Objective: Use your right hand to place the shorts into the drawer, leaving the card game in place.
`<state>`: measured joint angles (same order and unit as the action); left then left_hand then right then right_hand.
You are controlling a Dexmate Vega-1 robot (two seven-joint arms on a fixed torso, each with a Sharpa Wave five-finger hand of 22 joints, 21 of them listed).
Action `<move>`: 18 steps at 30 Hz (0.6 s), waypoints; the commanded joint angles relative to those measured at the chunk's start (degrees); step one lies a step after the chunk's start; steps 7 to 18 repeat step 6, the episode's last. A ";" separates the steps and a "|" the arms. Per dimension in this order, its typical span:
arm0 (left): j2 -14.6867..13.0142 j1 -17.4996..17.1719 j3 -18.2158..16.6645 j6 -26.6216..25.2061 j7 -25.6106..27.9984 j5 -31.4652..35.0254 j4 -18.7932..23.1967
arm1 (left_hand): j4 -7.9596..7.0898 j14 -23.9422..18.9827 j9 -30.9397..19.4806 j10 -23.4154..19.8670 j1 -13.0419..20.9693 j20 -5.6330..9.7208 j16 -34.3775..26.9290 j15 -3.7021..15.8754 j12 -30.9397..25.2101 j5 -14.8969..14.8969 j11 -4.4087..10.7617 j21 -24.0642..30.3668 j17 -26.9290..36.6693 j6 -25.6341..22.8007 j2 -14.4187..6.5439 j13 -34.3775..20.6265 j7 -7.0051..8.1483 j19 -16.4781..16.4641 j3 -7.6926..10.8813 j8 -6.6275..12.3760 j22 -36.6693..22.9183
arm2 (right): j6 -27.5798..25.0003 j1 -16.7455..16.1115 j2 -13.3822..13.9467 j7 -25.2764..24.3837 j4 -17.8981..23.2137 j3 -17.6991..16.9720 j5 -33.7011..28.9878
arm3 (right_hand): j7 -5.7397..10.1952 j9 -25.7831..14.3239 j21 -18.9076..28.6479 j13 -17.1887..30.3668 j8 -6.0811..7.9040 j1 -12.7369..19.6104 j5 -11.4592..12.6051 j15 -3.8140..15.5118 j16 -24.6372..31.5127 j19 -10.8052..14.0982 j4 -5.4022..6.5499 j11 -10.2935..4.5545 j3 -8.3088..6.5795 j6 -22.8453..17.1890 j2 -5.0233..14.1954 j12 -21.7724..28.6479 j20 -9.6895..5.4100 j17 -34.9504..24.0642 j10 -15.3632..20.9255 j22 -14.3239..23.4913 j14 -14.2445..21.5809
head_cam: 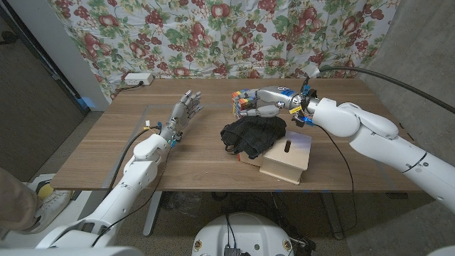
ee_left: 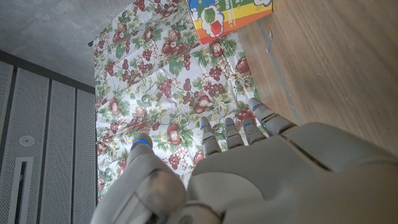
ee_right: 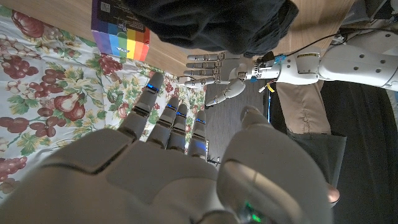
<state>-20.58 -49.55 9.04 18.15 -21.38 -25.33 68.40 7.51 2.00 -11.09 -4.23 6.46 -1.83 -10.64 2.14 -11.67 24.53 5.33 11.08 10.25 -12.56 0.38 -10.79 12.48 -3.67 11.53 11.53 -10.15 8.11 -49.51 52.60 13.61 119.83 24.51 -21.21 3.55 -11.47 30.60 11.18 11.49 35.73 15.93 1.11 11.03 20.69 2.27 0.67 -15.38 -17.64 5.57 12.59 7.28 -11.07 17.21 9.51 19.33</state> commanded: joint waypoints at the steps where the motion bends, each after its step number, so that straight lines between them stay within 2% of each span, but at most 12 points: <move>1: 0.02 0.31 0.46 0.27 0.31 0.20 0.31 | 0.15 -0.44 -0.04 0.07 0.56 0.30 -0.58 0.34 -0.09 -0.22 0.21 0.23 0.24 -0.42 -0.11 -0.29 0.11 -0.31 0.21 -0.06 -0.15 | 0.83 -1.48 -0.44 -3.80 -0.33 -1.13 0.34 | -0.56 -0.12 -0.79 0.15 0.61 -2.74 0.14 0.51 0.44 -0.03 1.63 0.02 0.62 -1.48 0.70 0.62 -0.37 -0.32 1.06 0.10 -0.03; 4: -0.29 -0.19 0.36 0.05 0.64 0.18 1.01 | 0.15 -0.47 -0.04 -0.02 0.56 0.29 -0.58 0.31 -0.13 -0.22 0.28 0.23 0.24 -0.41 -0.11 -0.29 0.11 -0.31 0.21 -0.07 -0.15 | 1.01 -1.64 -0.58 -4.17 -0.54 -1.05 0.47 | -0.80 -0.08 -1.22 0.14 0.77 -3.78 0.14 1.32 0.59 0.14 2.16 -0.25 0.98 -2.22 1.42 0.83 -1.32 -0.33 1.65 0.11 0.22; 18: -0.47 -0.55 0.25 -0.17 0.88 0.08 1.55 | 0.15 -0.50 -0.04 -0.03 0.57 0.35 -0.58 0.33 -0.13 -0.23 0.21 0.24 0.24 -0.41 -0.12 -0.29 0.11 -0.32 0.21 -0.07 -0.15 | 1.21 -1.75 -0.80 -4.71 -0.79 -0.94 0.31 | -0.75 -0.07 -1.39 0.14 0.72 -4.07 0.14 1.28 0.49 0.04 2.30 -0.26 1.10 -2.18 1.56 0.79 -1.38 -0.34 1.59 0.11 -0.07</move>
